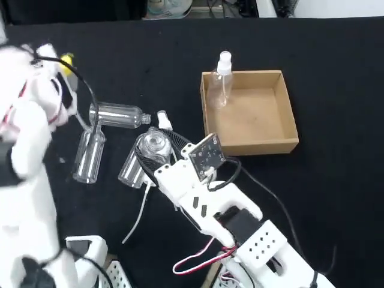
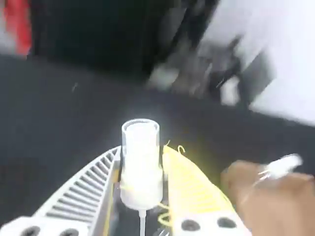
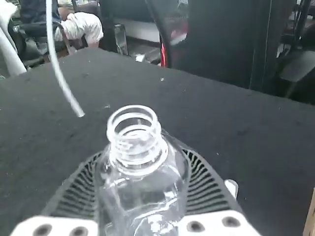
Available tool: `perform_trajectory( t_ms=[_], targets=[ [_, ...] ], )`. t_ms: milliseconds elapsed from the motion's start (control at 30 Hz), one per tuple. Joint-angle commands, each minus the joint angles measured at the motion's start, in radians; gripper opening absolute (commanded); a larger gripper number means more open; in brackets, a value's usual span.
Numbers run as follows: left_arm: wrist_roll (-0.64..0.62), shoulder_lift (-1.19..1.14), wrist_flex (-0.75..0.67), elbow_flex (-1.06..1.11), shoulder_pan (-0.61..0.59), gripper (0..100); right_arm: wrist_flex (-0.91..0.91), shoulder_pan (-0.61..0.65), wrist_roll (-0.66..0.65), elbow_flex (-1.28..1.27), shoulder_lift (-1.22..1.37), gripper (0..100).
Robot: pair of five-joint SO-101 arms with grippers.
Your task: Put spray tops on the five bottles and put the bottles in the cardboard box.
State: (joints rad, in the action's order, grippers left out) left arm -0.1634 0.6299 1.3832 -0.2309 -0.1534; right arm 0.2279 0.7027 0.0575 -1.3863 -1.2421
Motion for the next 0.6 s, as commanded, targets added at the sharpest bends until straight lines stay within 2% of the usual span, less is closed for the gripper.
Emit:
perform_trajectory(
  t_ms=[0, 233, 467, 567],
  targets=[
    [-0.028, 0.130, -0.092, -0.051, 0.142, 3, -0.040, 0.011, 0.008, -0.001, -0.022, 1.1],
    [-0.021, 0.247, -0.198, -0.053, 0.300, 3, -0.040, 0.011, 0.008, -0.002, -0.022, 1.1],
    [-0.018, 0.226, -0.203, -0.054, 0.410, 3, -0.040, 0.011, 0.006, -0.002, -0.022, 1.1],
    [0.031, 0.218, -0.195, -0.054, 0.453, 3, -0.040, 0.011, 0.006, -0.002, -0.022, 1.1]
  ],
)
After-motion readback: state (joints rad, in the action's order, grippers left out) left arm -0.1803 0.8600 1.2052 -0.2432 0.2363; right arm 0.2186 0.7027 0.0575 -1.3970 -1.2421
